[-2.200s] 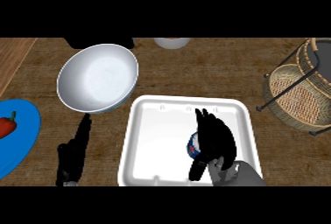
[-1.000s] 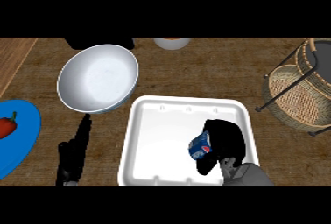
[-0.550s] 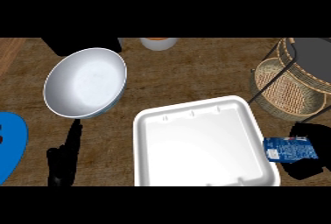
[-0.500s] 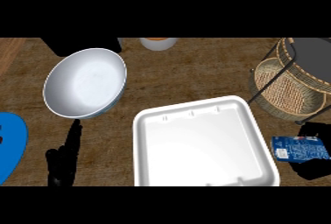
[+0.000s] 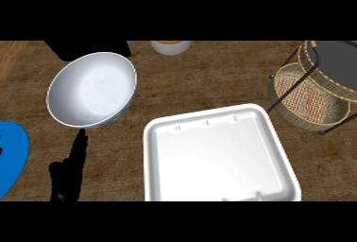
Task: Pick the can from the tray and place it in the tiered basket
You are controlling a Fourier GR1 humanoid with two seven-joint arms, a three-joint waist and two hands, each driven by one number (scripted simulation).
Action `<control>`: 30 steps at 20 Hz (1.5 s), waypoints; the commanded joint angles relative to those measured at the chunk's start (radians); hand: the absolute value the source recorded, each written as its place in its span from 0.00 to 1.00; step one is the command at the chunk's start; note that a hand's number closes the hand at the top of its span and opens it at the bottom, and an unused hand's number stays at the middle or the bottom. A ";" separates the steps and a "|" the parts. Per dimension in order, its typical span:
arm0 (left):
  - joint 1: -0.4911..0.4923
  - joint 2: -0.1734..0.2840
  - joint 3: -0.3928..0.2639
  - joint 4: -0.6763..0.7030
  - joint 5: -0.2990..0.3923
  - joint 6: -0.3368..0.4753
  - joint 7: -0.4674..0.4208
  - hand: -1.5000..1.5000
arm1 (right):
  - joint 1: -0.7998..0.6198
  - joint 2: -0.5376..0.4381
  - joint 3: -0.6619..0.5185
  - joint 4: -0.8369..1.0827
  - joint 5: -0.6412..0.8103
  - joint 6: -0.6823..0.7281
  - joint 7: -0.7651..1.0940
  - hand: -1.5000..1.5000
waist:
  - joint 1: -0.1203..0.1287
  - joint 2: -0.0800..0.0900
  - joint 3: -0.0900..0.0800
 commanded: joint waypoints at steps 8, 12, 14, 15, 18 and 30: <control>0.001 0.004 -0.022 0.011 -0.008 -0.062 -0.001 0.50 | 0.002 -0.189 -0.433 -0.093 -0.253 0.211 0.114 1.00 | 0.074 0.015 -0.003; -0.041 -0.019 -0.013 0.030 -0.022 -0.053 0.012 0.50 | -0.092 -0.236 -0.405 0.039 -0.226 0.208 0.123 1.00 | 0.084 0.019 -0.003; -0.076 0.012 0.013 0.029 0.000 -0.092 0.042 0.50 | -0.153 -0.278 -0.332 0.038 -0.221 0.187 0.192 1.00 | 0.090 0.020 -0.003; -0.033 0.031 0.015 -0.018 0.007 -0.105 0.058 0.50 | -0.174 -0.268 -0.299 0.029 -0.221 0.172 0.225 1.00 | 0.094 0.019 -0.003; -0.019 -0.039 -0.019 0.034 -0.037 -0.056 -0.010 0.50 | -0.256 -0.283 -0.220 0.042 -0.213 0.140 0.297 1.00 | 0.092 0.019 -0.003; -0.082 -0.056 -0.004 0.097 -0.055 -0.077 -0.008 0.50 | -0.583 -0.304 0.139 0.383 -0.055 0.055 0.142 1.00 | 0.105 0.023 -0.003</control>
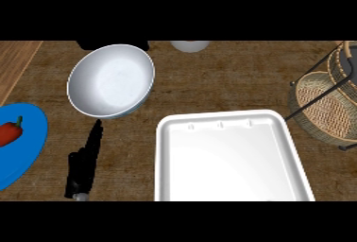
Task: Pick the can from the tray and place it in the tiered basket
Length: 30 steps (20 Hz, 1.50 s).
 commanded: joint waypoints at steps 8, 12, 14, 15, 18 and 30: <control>-0.013 -0.018 0.017 0.042 -0.006 -0.018 0.009 0.50 | -0.174 0.113 0.234 0.225 0.231 -0.115 -0.094 1.00 | -0.007 0.002 -0.002; -0.019 -0.005 0.046 0.048 0.011 -0.038 0.009 0.50 | -0.224 0.202 0.254 0.308 0.253 -0.162 -0.093 1.00 | -0.011 0.001 -0.002; 0.008 -0.013 0.026 -0.003 -0.017 -0.012 0.032 0.50 | -0.255 0.256 0.264 0.303 0.255 -0.190 -0.079 1.00 | -0.011 0.000 -0.002; 0.005 0.014 0.043 -0.022 0.011 -0.050 0.045 0.50 | -0.293 0.264 0.259 0.369 0.241 -0.179 -0.079 1.00 | -0.006 0.001 -0.002; 0.022 -0.038 0.000 0.005 -0.032 0.000 0.006 0.50 | -0.293 0.303 0.167 0.434 0.112 -0.135 -0.079 0.00 | -0.010 0.000 -0.002; -0.001 -0.024 0.043 0.063 -0.025 -0.014 -0.011 0.50 | -0.341 0.351 -0.042 0.467 -0.089 -0.192 -0.155 0.00 | -0.030 -0.003 -0.002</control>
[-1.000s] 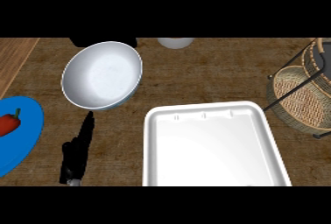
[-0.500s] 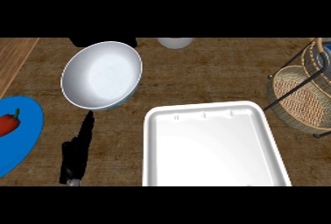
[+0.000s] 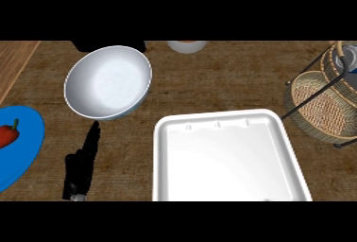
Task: Pick the can from the tray and place it in the tiered basket
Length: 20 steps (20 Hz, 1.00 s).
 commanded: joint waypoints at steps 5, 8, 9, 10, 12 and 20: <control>0.047 0.001 0.008 -0.014 0.012 -0.008 0.010 0.50 | 0.023 -0.131 -0.207 0.023 -0.055 -0.157 0.012 0.00 | -0.012 0.005 0.004; 0.029 -0.003 0.020 0.001 0.018 -0.005 0.013 0.50 | 0.070 -0.253 -0.277 0.064 -0.068 -0.128 0.042 0.00 | -0.027 0.004 0.004; -0.002 0.009 0.024 0.018 0.002 -0.003 0.026 0.50 | 0.089 -0.256 -0.318 0.131 -0.085 -0.132 -0.016 0.00 | -0.021 0.009 0.006; 0.045 -0.005 -0.001 -0.020 -0.012 0.011 0.030 0.50 | 0.117 -0.258 -0.337 0.121 -0.095 -0.138 -0.038 0.00 | -0.015 0.007 0.005; 0.045 -0.001 0.010 -0.036 0.012 -0.010 0.020 0.50 | 0.172 -0.340 -0.412 0.198 -0.142 -0.053 -0.055 0.00 | -0.020 0.006 0.006; 0.046 0.026 0.048 -0.010 0.030 -0.030 0.006 0.50 | 0.416 -0.552 -0.623 0.504 -0.240 0.247 -0.211 0.00 | -0.040 0.007 0.010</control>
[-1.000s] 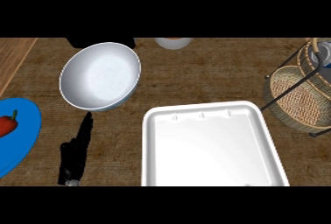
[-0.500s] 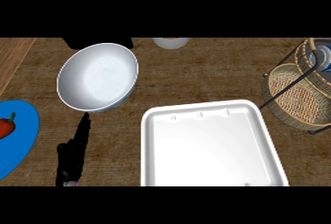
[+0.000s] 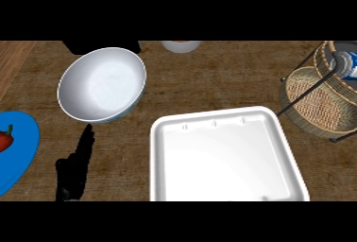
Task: Pick the can from the tray and place it in the tiered basket
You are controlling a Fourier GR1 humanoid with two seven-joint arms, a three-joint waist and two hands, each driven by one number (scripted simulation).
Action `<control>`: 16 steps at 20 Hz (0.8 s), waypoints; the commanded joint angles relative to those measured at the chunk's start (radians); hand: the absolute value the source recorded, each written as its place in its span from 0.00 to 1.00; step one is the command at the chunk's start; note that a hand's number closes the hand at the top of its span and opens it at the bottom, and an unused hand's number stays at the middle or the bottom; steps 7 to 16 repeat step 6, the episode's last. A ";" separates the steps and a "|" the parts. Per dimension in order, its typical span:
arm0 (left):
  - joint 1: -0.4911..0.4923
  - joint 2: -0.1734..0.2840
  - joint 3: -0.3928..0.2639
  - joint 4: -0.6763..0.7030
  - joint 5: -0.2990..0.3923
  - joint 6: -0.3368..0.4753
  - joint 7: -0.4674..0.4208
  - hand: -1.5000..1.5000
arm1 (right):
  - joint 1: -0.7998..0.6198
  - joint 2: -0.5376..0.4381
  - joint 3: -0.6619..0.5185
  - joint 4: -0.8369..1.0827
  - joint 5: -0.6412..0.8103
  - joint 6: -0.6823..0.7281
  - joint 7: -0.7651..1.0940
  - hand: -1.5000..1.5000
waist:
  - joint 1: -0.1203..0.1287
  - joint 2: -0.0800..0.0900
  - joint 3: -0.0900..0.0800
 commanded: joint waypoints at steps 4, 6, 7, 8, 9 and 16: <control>0.049 -0.015 -0.014 -0.022 -0.004 0.010 0.025 0.50 | 0.221 -0.166 -0.144 0.225 -0.062 0.289 -0.129 0.00 | -0.032 -0.005 0.003; -0.012 0.001 0.009 0.034 0.003 -0.008 0.026 0.50 | 0.246 -0.172 -0.149 0.271 -0.056 0.302 -0.201 0.00 | -0.008 0.004 0.001; -0.012 0.001 0.009 0.034 0.003 -0.008 0.026 0.50 | 0.246 -0.172 -0.149 0.271 -0.056 0.302 -0.201 0.00 | -0.008 0.004 0.001; -0.012 0.001 0.009 0.034 0.003 -0.008 0.026 0.50 | 0.246 -0.172 -0.149 0.271 -0.056 0.302 -0.201 0.00 | -0.008 0.004 0.001; -0.012 0.001 0.009 0.034 0.003 -0.008 0.026 0.50 | 0.246 -0.172 -0.149 0.271 -0.056 0.302 -0.201 0.00 | -0.008 0.004 0.001; -0.012 0.001 0.009 0.034 0.003 -0.008 0.026 0.50 | 0.246 -0.172 -0.149 0.271 -0.056 0.302 -0.201 0.00 | -0.008 0.004 0.001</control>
